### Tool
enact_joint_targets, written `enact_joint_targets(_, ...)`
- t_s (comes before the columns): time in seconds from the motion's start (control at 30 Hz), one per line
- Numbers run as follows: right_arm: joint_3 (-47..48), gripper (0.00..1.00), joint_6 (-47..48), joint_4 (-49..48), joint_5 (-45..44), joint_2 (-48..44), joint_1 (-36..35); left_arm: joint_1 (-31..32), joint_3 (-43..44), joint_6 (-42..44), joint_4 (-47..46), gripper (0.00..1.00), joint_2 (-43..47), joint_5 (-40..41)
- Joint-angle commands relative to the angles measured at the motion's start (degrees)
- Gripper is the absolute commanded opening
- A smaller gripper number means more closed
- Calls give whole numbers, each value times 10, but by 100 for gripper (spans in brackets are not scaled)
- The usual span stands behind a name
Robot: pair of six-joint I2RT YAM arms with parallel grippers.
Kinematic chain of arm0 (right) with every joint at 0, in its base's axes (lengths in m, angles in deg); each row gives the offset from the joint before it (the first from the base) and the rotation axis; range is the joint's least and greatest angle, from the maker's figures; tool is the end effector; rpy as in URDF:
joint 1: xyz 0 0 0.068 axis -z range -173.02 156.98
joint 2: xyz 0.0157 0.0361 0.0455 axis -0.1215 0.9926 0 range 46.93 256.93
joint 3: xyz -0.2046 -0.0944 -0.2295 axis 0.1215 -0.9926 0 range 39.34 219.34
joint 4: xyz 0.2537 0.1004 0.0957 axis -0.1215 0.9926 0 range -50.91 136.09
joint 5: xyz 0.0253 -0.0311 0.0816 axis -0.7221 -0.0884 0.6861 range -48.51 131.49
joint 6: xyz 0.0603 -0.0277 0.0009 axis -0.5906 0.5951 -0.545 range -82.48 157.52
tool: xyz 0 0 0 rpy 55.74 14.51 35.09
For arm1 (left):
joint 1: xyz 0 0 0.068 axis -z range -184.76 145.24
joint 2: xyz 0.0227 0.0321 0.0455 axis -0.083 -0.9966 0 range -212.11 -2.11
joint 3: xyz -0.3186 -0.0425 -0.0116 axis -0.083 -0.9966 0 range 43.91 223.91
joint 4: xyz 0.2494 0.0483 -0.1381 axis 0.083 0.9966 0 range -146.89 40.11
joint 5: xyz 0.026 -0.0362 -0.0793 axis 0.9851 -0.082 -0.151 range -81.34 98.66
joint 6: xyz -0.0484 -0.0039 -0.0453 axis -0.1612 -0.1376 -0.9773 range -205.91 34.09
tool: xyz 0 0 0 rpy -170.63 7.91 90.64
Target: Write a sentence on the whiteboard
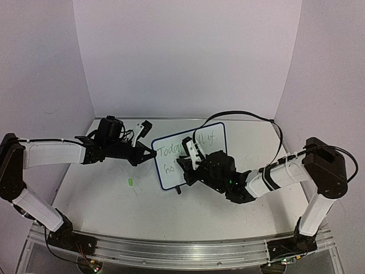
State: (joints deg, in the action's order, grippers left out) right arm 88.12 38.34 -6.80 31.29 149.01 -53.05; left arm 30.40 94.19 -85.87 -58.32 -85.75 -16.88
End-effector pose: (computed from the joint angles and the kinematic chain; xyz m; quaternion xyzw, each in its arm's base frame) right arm 0.2191 0.3613 0.2204 -0.3283 0.6750 0.2667 0.6045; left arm 0.2734 -0.2203 0.2608 0.3601 0.7803 -0.3271 0.3930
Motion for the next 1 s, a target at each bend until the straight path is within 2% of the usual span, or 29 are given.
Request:
enact_joint_targets(0.0, 18, 0, 6, -6, -10, 7, 1, -6, 8, 52, 28, 0, 4, 65)
enact_joint_targets(0.43, 22, 0, -1, -1, -2, 23, 2, -6, 8, 52, 28, 0, 2, 65)
enact_joint_targets(0.97, 27, 0, -4, 19, -32, 38, 1, -6, 8, 52, 28, 0, 4, 65)
